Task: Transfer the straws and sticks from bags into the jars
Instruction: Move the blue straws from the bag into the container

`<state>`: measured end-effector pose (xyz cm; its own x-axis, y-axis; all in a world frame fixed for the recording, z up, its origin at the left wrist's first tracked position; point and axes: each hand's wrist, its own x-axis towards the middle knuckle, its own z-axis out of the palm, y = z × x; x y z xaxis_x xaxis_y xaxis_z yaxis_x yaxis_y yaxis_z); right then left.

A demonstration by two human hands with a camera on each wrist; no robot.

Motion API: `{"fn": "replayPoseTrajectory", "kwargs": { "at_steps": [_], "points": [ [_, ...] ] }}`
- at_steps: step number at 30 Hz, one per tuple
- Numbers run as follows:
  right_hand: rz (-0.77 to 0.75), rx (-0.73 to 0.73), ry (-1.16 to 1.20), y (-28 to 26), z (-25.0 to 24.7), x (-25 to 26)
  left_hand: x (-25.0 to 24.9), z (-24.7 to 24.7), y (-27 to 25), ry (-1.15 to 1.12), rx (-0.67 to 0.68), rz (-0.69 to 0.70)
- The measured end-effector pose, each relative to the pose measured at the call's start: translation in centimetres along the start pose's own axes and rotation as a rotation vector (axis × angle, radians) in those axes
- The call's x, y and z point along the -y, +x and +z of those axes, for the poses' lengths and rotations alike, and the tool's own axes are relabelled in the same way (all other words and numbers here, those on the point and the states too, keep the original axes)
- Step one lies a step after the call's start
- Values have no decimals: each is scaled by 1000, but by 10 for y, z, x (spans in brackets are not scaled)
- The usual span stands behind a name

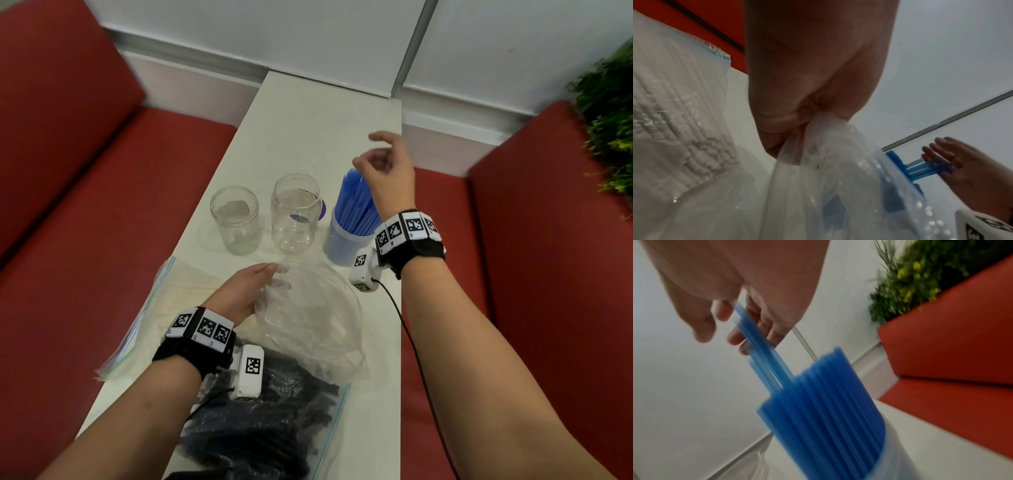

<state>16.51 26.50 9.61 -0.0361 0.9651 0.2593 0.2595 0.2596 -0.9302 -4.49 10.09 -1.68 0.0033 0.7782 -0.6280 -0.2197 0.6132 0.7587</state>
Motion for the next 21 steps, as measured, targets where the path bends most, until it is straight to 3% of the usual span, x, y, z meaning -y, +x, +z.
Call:
{"fn": "replayPoseTrajectory", "kwargs": {
  "at_steps": [2, 4, 7, 10, 13, 17, 19, 21],
  "points": [
    [-136, -49, -128, 6, -2, 8, 1, 0, 0, -9, 5, 0],
    [-254, -14, -433, 7, 5, 3, 2, 1, 0, -13, 4, -5],
    [-117, 238, -1009, -12, 21, -19, 2, 3, 1, -6, -3, -9],
    [-23, 412, -1227, -33, 25, -40, 2, 2, 0, -18, -11, -34],
    [-109, 335, -1149, -37, 15, -28, 3, 0, -6, -16, -44, -69],
    [-79, 28, -686, -61, -7, -3, 2, 2, -14, -26, -51, -88],
    [153, 1, -569, -93, -17, -5, 3, 4, -18, -56, -43, -78],
    [495, 138, -599, -129, -23, -20, 4, 6, -24, -106, -36, -66]
  ]
}}
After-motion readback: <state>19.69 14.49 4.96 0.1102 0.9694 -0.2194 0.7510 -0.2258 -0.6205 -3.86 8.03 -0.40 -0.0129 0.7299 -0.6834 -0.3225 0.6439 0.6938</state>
